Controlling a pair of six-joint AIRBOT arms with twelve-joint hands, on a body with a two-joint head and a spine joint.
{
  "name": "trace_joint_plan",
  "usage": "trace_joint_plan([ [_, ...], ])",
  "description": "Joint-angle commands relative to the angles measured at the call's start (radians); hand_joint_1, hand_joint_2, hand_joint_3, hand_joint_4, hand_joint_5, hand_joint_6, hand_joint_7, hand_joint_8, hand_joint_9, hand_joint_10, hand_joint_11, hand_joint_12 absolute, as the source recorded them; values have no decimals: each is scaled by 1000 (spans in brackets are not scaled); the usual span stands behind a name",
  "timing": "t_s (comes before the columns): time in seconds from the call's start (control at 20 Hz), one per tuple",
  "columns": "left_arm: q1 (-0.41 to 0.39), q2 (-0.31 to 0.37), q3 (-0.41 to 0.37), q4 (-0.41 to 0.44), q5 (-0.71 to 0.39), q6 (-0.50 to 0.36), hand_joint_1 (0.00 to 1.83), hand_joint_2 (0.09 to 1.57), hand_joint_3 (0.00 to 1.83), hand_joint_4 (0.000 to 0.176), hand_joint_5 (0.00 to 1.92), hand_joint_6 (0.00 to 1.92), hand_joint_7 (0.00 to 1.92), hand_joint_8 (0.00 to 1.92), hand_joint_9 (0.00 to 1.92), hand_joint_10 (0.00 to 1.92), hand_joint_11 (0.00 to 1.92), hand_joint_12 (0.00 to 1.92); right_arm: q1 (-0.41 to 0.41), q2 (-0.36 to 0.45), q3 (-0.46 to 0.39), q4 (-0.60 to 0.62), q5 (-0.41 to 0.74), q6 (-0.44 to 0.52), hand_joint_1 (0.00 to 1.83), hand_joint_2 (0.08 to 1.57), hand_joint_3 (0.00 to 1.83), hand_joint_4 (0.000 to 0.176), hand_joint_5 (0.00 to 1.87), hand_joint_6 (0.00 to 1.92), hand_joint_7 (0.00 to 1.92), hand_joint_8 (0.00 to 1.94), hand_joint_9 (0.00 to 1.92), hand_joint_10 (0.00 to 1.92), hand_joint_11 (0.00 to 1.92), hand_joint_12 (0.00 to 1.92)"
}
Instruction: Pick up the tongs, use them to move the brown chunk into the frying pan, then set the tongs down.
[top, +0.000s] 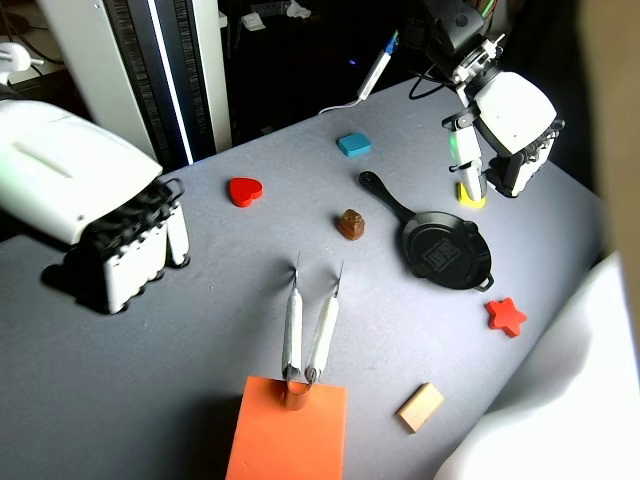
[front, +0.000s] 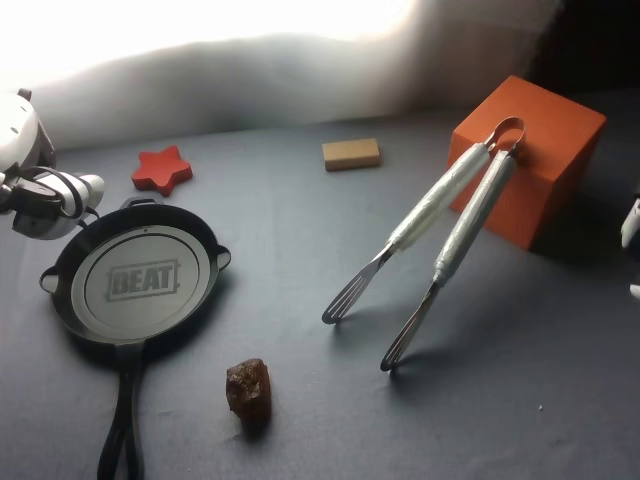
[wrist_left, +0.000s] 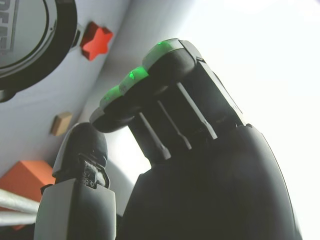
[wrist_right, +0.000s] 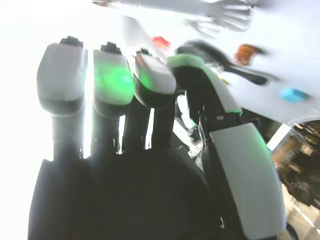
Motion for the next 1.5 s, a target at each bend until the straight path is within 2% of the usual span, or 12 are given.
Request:
trace_joint_plan([
  [0.0, -10, 11, 4, 78, -69, 5, 59, 1180, 200, 23, 0, 21, 36, 51, 33, 87, 0, 283, 9, 10, 1, -4, 92, -10, 357, 1039, 235, 0, 92, 252, 223, 110, 118, 319, 0, 802],
  [0.05, -10, 11, 5, 78, -69, 5, 31, 1261, 46, 21, 0, 1, 43, 4, 47, 19, 0, 231, 8, 10, 1, -4, 92, -8, 362, 1134, 52, 0, 153, 99, 244, 13, 165, 154, 0, 696],
  [0.1, -11, 11, 6, 78, -70, 5, 1, 1264, 13, 25, 0, 0, 2, 0, 3, 0, 0, 91, 7, 10, 1, -4, 91, 0, 360, 1141, 8, 0, 166, 43, 230, 1, 171, 83, 0, 619],
  [0.35, -33, 9, 12, 78, -82, 5, 0, 1256, 0, 7, 0, 0, 0, 0, 0, 0, 0, 126, 16, 7, -3, -4, 83, 1, 330, 1121, 0, 0, 122, 6, 175, 1, 140, 33, 0, 395],
  [0.45, -37, 9, 11, 77, -84, 5, 5, 1254, 0, 8, 0, 0, 0, 0, 9, 3, 0, 150, 14, 6, -3, -4, 72, -25, 476, 1072, 0, 0, 85, 0, 138, 0, 116, 17, 0, 277],
  [0.55, -39, 9, 7, 61, -103, 4, 0, 1245, 0, 8, 0, 0, 0, 0, 0, 0, 0, 112, 13, 8, -3, -4, 74, -28, 575, 1019, 0, 0, 90, 4, 145, 3, 122, 16, 0, 301],
  [0.6, -41, 9, 0, 38, -128, 3, 11, 1248, 0, 10, 0, 0, 0, 0, 6, 2, 0, 111, 11, 10, -2, -4, 95, -63, 623, 1002, 0, 0, 57, 1, 114, 1, 97, 4, 0, 147],
  [0.75, -44, 10, -9, 0, -136, 4, 0, 1249, 0, 9, 0, 0, 0, 0, 5, 0, 0, 125, 10, 12, 2, -4, 106, -120, 832, 915, 0, 0, 1, 0, 26, 0, 19, 0, 0, 7],
  [1.0, -4, 26, -34, 22, -105, -65, 7, 1249, 0, 13, 0, 0, 1, 0, 20, 2, 0, 175, 32, -4, 8, -4, 79, -179, 1014, 859, 0, 0, 0, 0, 0, 0, 0, 0, 0, 0],
  [1.2, 66, 58, -78, 98, -44, -137, 0, 1246, 0, 0, 0, 0, 9, 0, 29, 3, 0, 136, 69, -97, 62, -4, 36, -153, 1005, 877, 0, 0, 0, 0, 0, 0, 0, 0, 0, 0],
  [1.3, 110, 80, -109, 139, -44, -171, 21, 1255, 2, 10, 0, 0, 0, 0, 0, 0, 5, 22, 79, -165, 93, -4, 21, -141, 1015, 870, 0, 0, 0, 0, 0, 0, 0, 0, 0, 0],
  [1.45, 165, 104, -150, 166, -45, -212, 1, 1249, 0, 0, 0, 0, 0, 0, 0, 0, 13, 26, 70, -254, 126, -4, 38, -178, 1007, 875, 0, 0, 0, 0, 0, 0, 0, 0, 0, 0],
])
